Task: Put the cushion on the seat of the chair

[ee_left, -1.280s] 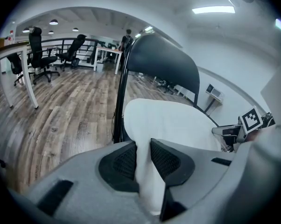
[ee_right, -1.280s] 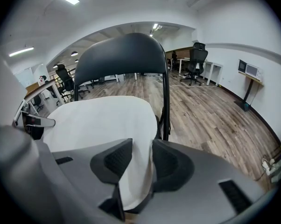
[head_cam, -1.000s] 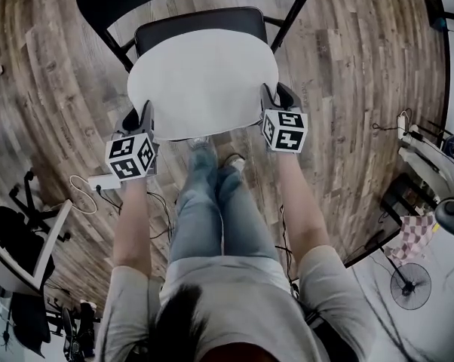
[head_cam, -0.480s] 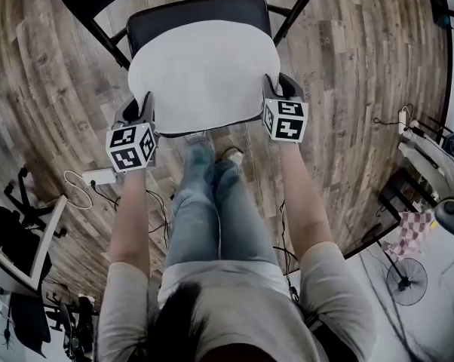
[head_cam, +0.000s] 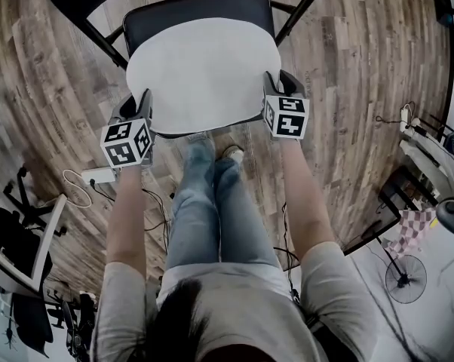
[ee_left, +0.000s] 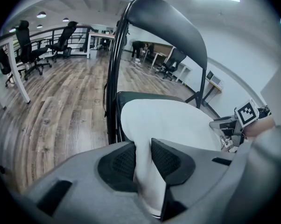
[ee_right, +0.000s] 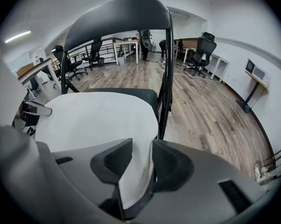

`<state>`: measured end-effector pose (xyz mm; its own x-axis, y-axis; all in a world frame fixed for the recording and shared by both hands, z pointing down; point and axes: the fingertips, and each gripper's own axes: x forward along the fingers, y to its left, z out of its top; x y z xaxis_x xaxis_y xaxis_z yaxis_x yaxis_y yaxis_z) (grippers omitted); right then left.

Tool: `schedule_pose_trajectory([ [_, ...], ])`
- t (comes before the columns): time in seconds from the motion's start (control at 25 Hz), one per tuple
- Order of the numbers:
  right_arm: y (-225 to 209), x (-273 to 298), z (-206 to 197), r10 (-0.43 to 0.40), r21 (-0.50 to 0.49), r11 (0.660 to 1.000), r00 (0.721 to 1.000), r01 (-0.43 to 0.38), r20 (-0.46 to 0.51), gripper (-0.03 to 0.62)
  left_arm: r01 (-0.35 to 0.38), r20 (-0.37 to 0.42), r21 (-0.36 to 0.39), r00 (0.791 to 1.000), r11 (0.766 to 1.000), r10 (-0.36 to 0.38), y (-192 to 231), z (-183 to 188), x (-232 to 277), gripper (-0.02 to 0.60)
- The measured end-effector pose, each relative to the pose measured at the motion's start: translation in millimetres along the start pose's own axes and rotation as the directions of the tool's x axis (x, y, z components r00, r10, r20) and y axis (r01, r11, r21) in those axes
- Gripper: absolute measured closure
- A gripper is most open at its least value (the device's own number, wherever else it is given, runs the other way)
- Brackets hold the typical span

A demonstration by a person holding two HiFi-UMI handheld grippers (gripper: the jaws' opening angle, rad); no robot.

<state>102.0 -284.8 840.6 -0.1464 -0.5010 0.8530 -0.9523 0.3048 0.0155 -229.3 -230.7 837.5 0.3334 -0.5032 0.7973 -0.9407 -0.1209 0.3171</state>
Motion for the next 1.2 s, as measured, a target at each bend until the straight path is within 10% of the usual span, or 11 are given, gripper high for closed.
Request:
schedule_pose_trajectory([
  [0.8, -7.6, 8.1, -7.0, 0.036, 0.064, 0.997, 0.999, -0.034, -0.039, 0.433, -0.070, 0.015, 0.009, 0.997, 0.998, 0.070, 21.4, -4.6, -5.6, 0.376],
  [1.08, -16.3, -12.5, 5.5, -0.007, 0.064, 0.998, 0.999, 0.004, 0.039, 0.472, -0.095, 0.058, 0.024, 0.994, 0.995, 0.094, 22.5, 0.1, -25.4, 0.379],
  [1.2, -8.6, -23.8, 14.0, 0.002, 0.058, 0.998, 0.996, -0.007, 0.084, 0.564, -0.129, 0.090, 0.055, 0.988, 0.990, 0.123, 20.4, 6.3, -36.2, 0.503],
])
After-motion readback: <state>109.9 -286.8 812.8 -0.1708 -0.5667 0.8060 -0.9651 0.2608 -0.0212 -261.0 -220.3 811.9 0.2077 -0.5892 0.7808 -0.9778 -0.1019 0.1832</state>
